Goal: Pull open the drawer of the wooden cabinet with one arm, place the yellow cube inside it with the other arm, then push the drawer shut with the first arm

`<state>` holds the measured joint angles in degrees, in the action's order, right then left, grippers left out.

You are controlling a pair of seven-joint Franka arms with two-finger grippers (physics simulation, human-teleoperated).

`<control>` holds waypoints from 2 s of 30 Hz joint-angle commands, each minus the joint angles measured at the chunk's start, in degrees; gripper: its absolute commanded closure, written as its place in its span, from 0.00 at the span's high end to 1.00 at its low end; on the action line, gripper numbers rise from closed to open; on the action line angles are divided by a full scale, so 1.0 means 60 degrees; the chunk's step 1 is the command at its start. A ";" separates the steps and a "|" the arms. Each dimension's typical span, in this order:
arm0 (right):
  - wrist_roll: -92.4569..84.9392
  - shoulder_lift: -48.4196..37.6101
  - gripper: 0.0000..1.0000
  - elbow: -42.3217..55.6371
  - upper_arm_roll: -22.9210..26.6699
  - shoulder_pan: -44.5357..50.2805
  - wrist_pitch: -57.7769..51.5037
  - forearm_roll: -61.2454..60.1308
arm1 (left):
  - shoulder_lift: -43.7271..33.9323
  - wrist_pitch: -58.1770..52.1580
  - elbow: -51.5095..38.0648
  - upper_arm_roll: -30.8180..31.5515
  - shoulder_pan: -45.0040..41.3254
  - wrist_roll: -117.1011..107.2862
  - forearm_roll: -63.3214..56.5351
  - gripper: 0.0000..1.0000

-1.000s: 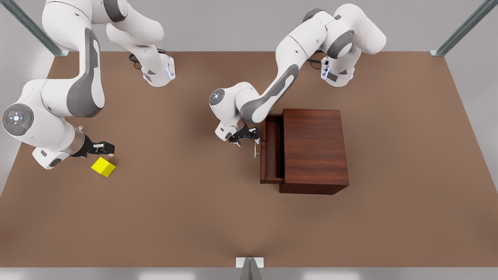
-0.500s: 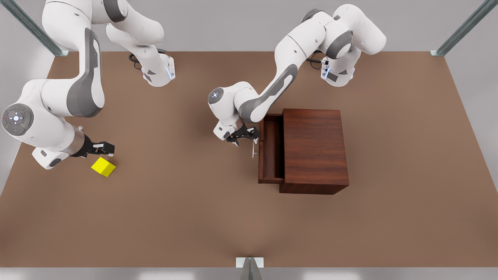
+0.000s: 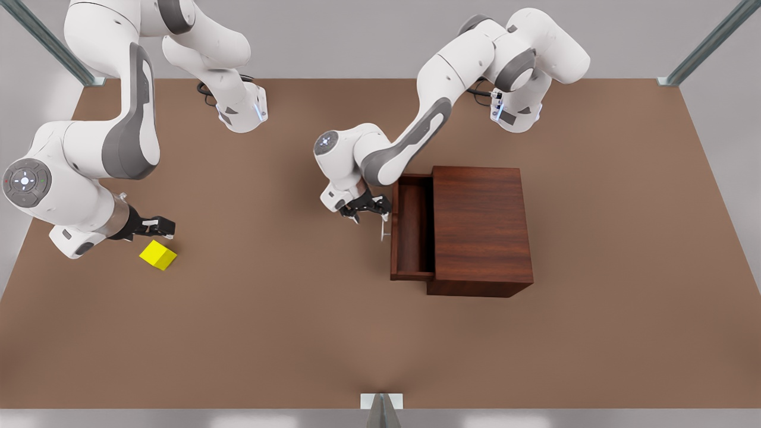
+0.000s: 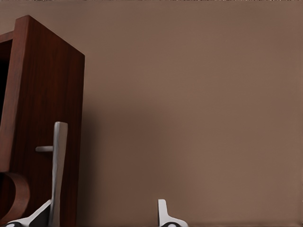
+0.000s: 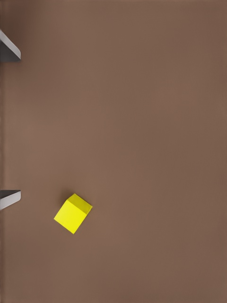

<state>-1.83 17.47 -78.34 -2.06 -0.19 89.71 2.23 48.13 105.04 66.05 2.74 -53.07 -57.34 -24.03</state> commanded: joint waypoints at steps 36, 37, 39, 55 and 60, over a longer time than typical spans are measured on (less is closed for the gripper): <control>0.3322 0.1556 1.00 -0.2046 0.0051 -0.2737 0.3987 -0.0065 | -0.7304 -0.2215 0.4622 -0.1980 0.7190 1.1988 0.5178 1.00; 0.3673 0.1600 1.00 -0.2163 0.0036 -0.2767 0.4266 -0.0079 | -0.7260 -0.1834 0.4652 -0.1936 0.7145 1.1871 0.5045 1.00; 0.3762 0.1776 1.00 -0.2383 0.0036 -0.2840 0.4750 -0.0094 | -0.7451 -0.1086 0.5018 -0.1643 0.7116 1.1021 0.4607 1.00; 0.3645 0.1453 1.00 -0.5356 -0.0008 -0.3455 0.7884 -0.0475 | -0.5971 -0.3474 0.2044 -0.1584 0.6604 1.1050 0.5075 1.00; 0.3689 0.1248 1.00 -0.5723 -0.0037 -0.3353 0.8031 -0.0475 | -0.6074 -0.4924 0.2030 -0.1452 0.6603 1.0992 0.5119 1.00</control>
<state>16.21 25.12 -112.72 -2.26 -20.37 134.83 -0.57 11.89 81.23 78.23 -6.01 -13.53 2.24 6.44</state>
